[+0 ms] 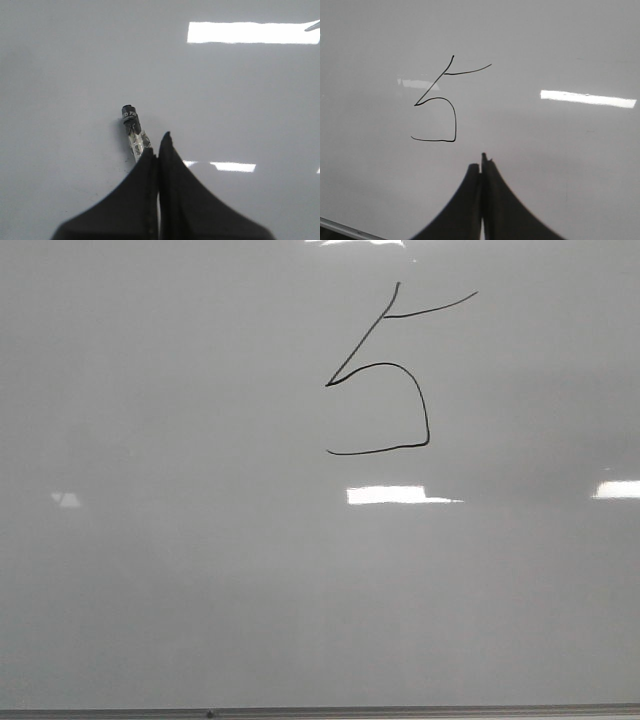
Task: Write number 5 on whiteboard
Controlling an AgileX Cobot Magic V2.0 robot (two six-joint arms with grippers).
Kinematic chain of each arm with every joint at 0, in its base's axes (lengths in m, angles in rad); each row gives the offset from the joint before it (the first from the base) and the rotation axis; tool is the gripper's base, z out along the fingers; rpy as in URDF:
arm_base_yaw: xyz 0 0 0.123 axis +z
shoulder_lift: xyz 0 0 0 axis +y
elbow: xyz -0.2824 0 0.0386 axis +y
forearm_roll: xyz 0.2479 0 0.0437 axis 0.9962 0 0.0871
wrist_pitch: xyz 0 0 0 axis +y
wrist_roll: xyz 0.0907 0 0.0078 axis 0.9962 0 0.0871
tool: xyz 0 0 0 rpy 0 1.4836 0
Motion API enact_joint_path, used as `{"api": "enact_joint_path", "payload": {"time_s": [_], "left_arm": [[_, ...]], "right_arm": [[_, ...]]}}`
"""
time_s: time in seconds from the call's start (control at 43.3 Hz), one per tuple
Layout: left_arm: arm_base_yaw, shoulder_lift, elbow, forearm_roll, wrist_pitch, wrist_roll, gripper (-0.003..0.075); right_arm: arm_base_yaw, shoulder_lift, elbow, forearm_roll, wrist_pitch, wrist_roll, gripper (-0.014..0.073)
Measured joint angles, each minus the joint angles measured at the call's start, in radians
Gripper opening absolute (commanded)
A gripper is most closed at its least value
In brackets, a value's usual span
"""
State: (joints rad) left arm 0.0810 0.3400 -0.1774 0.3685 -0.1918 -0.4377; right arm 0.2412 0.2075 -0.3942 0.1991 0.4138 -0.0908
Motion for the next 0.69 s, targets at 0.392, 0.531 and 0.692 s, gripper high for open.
{"api": "enact_joint_path", "payload": {"time_s": [0.392,0.531,0.692], "left_arm": [[0.0,0.0,0.0,-0.002,0.002,0.0,-0.002],[0.0,0.0,0.0,0.024,0.002,0.006,-0.002],[0.0,-0.007,0.011,0.027,0.004,0.037,-0.002]], "right_arm": [[0.0,0.0,0.0,0.0,0.0,0.0,-0.0071],[0.0,0.0,0.0,0.0,0.0,0.0,-0.0071],[0.0,0.0,0.0,0.0,0.0,0.0,-0.0071]]}}
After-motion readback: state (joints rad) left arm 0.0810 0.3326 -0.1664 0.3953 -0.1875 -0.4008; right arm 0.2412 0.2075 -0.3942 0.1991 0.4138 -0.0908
